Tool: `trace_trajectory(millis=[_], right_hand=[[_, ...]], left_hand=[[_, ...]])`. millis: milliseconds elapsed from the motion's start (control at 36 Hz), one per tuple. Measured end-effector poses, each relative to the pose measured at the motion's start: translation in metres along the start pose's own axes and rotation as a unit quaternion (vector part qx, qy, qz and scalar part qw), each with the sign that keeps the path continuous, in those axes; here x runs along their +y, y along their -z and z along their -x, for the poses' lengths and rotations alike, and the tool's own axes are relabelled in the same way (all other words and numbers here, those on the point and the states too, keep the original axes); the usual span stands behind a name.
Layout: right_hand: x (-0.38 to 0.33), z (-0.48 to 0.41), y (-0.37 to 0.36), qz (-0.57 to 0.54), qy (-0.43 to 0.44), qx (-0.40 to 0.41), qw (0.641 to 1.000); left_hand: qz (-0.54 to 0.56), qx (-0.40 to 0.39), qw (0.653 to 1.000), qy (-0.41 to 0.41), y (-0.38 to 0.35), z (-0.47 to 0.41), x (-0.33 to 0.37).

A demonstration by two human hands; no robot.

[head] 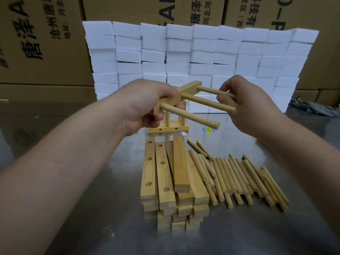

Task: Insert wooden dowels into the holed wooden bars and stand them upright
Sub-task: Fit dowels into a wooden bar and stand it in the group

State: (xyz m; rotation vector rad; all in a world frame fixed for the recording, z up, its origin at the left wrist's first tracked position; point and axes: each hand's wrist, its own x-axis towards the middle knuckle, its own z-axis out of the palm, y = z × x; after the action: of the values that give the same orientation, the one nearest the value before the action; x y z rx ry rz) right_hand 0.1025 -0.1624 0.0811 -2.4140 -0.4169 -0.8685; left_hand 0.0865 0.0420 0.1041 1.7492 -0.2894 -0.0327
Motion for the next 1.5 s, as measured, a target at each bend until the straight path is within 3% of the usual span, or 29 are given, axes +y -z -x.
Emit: trace_trajectory(millis=[472,1056,1278,1361,1500], right_hand=[[0.002,0.004,-0.006,0.058,0.051,0.036,0.996],[-0.008,0.004,0.0,-0.101,-0.074,0.034,0.992],[-0.015,0.001,0.002,-0.119,-0.106,0.033,0.987],[-0.012,-0.003,0.004,-0.194,-0.16,0.042,0.967],[-0.004,-0.011,0.007,-0.371,-0.224,0.074,0.898]], left_hand=[[-0.069,0.017,0.997,-0.022,0.003,0.001,-0.002],[-0.098,0.01,0.994,-0.037,0.003,0.004,0.001],[-0.02,0.011,1.0,-0.006,0.004,-0.001,-0.001],[0.014,0.006,1.0,0.018,0.007,-0.003,-0.001],[0.086,-0.027,0.993,0.072,0.015,-0.005,0.001]])
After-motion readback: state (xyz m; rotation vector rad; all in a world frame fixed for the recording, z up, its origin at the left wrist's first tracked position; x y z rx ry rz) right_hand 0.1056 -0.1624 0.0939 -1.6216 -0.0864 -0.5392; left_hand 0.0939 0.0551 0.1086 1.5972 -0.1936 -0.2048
